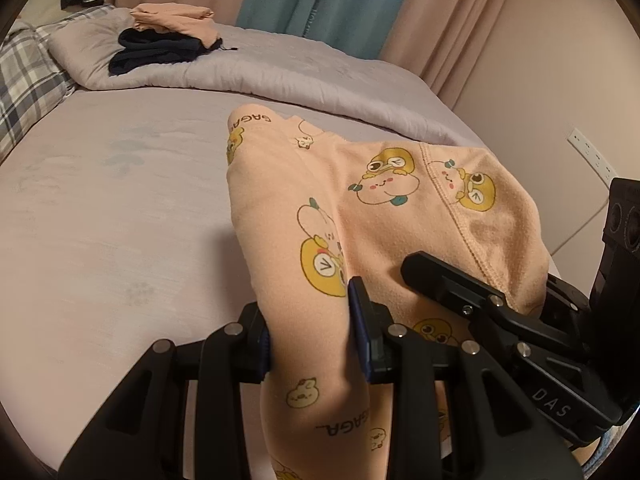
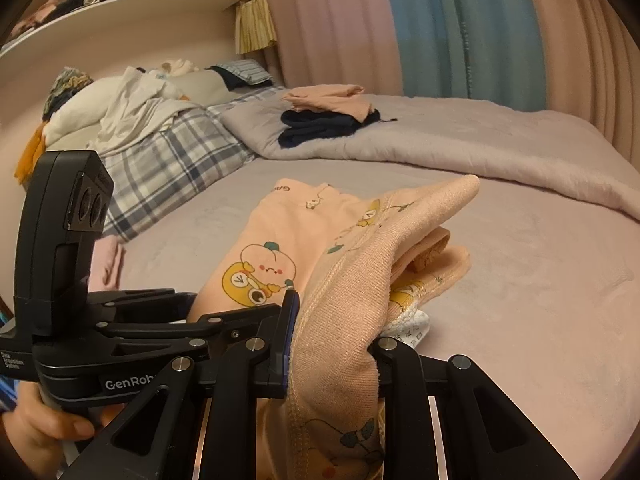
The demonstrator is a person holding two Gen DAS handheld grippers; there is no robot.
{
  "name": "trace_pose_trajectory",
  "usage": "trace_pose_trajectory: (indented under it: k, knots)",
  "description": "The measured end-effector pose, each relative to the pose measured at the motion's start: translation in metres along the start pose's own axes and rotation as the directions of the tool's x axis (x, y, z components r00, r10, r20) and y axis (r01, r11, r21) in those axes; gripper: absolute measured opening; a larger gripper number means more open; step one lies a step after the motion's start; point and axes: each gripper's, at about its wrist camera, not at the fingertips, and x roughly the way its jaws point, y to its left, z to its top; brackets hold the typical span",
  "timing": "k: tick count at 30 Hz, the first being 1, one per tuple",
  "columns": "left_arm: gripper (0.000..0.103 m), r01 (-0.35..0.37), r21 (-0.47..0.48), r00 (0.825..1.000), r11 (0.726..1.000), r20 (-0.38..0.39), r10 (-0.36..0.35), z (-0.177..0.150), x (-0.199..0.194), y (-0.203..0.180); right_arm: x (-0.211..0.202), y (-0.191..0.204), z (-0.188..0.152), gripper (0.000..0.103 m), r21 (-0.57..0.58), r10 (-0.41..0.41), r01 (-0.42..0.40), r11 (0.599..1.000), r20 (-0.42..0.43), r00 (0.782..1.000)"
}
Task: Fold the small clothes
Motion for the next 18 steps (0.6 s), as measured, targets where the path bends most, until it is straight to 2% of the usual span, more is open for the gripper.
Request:
trace_pose_trajectory:
  k: [10,18]
  knots:
    - [0.031,-0.028,-0.045,1.0,0.999,-0.001,0.028,0.022,0.018,0.044,0.044,0.011,0.015,0.023,-0.022,0.014,-0.015,1.0,-0.029,0.999]
    - [0.031,-0.043,-0.082,0.999,0.996,-0.024,0.041,0.04,0.049,0.078,0.081,0.004,0.021,0.023,-0.011,0.027,-0.028,1.0,-0.05,0.998]
